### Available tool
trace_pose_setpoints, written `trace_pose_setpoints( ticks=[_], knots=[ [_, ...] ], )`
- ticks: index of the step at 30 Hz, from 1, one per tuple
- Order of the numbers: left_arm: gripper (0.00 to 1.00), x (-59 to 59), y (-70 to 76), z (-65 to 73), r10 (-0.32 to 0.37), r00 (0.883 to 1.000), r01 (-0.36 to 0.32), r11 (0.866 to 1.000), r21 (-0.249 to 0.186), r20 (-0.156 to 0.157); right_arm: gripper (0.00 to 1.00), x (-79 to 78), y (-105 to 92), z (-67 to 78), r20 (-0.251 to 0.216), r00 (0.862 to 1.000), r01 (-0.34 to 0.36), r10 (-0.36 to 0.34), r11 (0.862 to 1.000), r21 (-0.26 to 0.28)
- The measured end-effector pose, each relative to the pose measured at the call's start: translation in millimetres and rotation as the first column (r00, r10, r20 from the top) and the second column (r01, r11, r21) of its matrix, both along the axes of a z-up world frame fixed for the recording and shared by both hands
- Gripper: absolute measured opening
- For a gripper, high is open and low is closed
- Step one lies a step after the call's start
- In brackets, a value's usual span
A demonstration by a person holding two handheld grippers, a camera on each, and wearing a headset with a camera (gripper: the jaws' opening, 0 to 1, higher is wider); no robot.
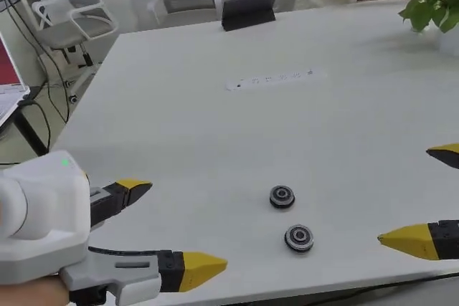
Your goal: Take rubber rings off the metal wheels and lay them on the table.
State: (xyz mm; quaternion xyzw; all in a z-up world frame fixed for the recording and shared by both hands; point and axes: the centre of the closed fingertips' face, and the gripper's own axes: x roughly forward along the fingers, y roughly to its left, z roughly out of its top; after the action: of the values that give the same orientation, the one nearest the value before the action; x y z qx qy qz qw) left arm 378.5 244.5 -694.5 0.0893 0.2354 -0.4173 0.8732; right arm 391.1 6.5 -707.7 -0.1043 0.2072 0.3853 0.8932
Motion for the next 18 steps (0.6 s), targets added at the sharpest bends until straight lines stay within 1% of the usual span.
trace_pose_setpoints(
  ticks=[3, 7, 13, 18],
  knots=[
    [0.92, 0.2, 5.1, 0.3, -0.007, 1.000, 0.007, 1.000, 0.003, 0.005, 0.99, -1.1, 2.7, -0.7, 0.004, 1.000, 0.004, -0.004, 1.000, -0.004],
    [0.93, 0.6, 8.2, 0.4, -0.013, 1.000, 0.013, 1.000, 0.001, 0.008, 0.99, -4.1, 6.6, -1.3, 0.007, 1.000, 0.002, -0.002, 1.000, -0.014],
    [0.93, 3.5, 7.5, -0.4, -0.024, 1.000, 0.024, 1.000, -0.004, 0.012, 0.99, -5.6, 6.0, -3.2, 0.006, 1.000, 0.003, -0.003, 1.000, -0.027],
    [0.93, 4.7, 4.8, -2.0, -0.026, 1.000, 0.026, 1.000, -0.015, 0.008, 0.99, -4.9, 3.8, -4.0, 0.011, 1.000, -0.002, 0.002, 0.999, -0.039]
  ],
)
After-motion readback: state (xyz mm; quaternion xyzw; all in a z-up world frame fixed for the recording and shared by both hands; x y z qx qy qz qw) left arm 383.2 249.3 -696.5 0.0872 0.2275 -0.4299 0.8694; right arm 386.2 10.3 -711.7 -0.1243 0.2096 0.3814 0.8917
